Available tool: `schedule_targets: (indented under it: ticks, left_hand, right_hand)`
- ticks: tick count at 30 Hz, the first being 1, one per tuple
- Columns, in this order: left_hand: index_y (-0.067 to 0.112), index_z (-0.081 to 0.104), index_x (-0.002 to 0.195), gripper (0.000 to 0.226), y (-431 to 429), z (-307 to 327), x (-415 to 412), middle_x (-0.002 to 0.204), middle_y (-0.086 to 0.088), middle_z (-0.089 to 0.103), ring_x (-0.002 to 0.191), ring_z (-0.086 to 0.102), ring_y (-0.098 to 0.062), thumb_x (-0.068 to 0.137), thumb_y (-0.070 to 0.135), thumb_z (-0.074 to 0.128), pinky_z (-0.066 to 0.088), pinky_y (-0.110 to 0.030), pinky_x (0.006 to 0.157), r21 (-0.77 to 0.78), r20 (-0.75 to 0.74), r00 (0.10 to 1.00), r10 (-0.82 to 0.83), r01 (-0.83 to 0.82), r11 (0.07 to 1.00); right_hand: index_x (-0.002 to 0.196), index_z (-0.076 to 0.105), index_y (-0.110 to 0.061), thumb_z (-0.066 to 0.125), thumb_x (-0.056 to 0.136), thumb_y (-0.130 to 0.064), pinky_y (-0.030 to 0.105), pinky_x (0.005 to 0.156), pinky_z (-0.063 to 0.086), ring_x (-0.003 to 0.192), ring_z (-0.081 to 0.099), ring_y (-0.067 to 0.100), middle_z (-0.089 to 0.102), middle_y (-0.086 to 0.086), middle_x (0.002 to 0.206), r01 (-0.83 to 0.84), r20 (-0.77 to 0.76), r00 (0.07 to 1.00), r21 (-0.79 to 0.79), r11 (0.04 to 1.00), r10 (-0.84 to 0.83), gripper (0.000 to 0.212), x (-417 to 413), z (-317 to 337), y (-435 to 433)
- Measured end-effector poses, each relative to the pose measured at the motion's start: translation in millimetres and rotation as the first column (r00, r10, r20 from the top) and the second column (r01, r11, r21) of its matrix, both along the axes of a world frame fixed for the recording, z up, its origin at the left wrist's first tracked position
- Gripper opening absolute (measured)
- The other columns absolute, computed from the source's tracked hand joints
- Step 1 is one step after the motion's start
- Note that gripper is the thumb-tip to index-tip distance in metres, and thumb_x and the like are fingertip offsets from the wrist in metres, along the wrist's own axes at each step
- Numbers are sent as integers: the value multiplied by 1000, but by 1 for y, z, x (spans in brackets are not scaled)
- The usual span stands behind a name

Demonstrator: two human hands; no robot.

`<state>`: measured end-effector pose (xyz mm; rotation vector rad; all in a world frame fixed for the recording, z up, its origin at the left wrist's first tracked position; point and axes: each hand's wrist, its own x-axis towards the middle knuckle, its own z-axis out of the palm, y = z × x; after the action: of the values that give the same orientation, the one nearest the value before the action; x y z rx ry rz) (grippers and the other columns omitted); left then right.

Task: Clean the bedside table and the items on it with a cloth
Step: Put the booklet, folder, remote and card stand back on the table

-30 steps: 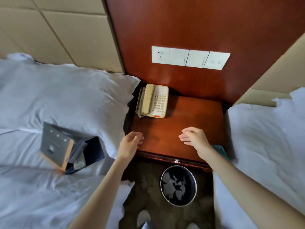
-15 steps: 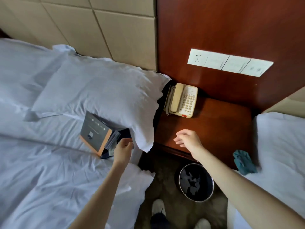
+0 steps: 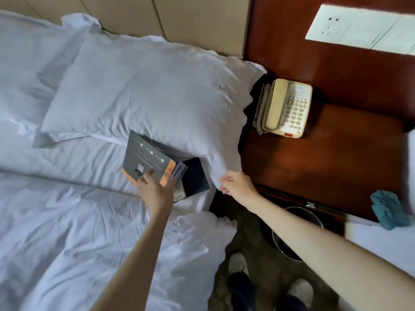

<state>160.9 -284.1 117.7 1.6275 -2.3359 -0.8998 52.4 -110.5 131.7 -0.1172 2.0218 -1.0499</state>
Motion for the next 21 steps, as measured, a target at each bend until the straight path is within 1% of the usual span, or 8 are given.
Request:
schedule_targets:
  ticks: [3,6,10,13,16,17,19,21]
  left_hand:
    - [4,36,135,77,-1,-11,-16,138,-22,31,125,31,-39,72,23,76,24,-51,105,-46,17,998,-61,62,997]
    - [11,25,142,86,-8,-21,-27,141,-16,25,123,29,-35,74,37,72,24,-50,102,-116,95,994,-57,68,991]
    - [9,33,136,61,-23,-30,-31,131,-20,34,118,34,-37,87,37,56,26,-50,99,-215,65,995,-75,87,973]
    - [0,46,113,36,-30,-33,-26,120,-23,42,114,40,-39,89,27,51,27,-51,97,-342,82,993,-80,103,934]
    - [-1,49,107,22,-32,-26,-17,114,-23,44,109,44,-40,92,15,45,34,-53,97,-335,-68,996,-64,38,941]
    - [-3,50,106,19,-32,-21,-13,113,-26,45,107,46,-42,93,10,43,37,-47,95,-326,-146,987,-70,18,945]
    - [-7,51,102,18,-30,-5,-7,109,-30,48,99,50,-41,94,5,40,35,-25,82,-305,-301,953,-46,-50,951]
    - [-7,52,100,20,-32,10,-2,104,-30,52,92,52,-35,95,8,40,30,-19,74,-281,-444,895,27,-168,945]
  right_hand:
    - [100,65,-5,48,92,-8,25,72,52,84,68,23,72,10,88,-39,-9,999,0,999,39,19,2,-14,-9]
    - [102,63,-5,45,94,-8,27,74,53,84,68,24,71,10,87,-12,-3,1000,-16,1000,11,20,0,-22,-13]
    - [107,59,-6,42,93,-5,30,78,53,84,67,24,71,12,87,-9,-22,1000,-29,1000,8,22,-2,-26,-14]
    - [109,59,-6,42,94,-5,26,75,53,82,66,22,70,11,88,-24,-12,1000,-41,999,23,22,-2,-30,-12]
    - [109,59,-7,42,93,-5,27,77,53,82,66,20,71,11,88,-1,8,1000,-36,999,2,23,2,-34,-7]
    - [108,59,-7,41,93,-5,29,79,53,81,66,21,71,12,88,21,15,1000,-33,999,-20,23,4,-36,-5]
    - [106,60,-7,41,92,-4,32,80,54,79,67,21,72,12,87,70,29,997,-30,997,-69,24,9,-36,-3]
    - [102,61,-9,41,92,-4,33,80,54,78,67,22,72,12,84,97,44,995,-43,994,-95,22,14,-35,-3]
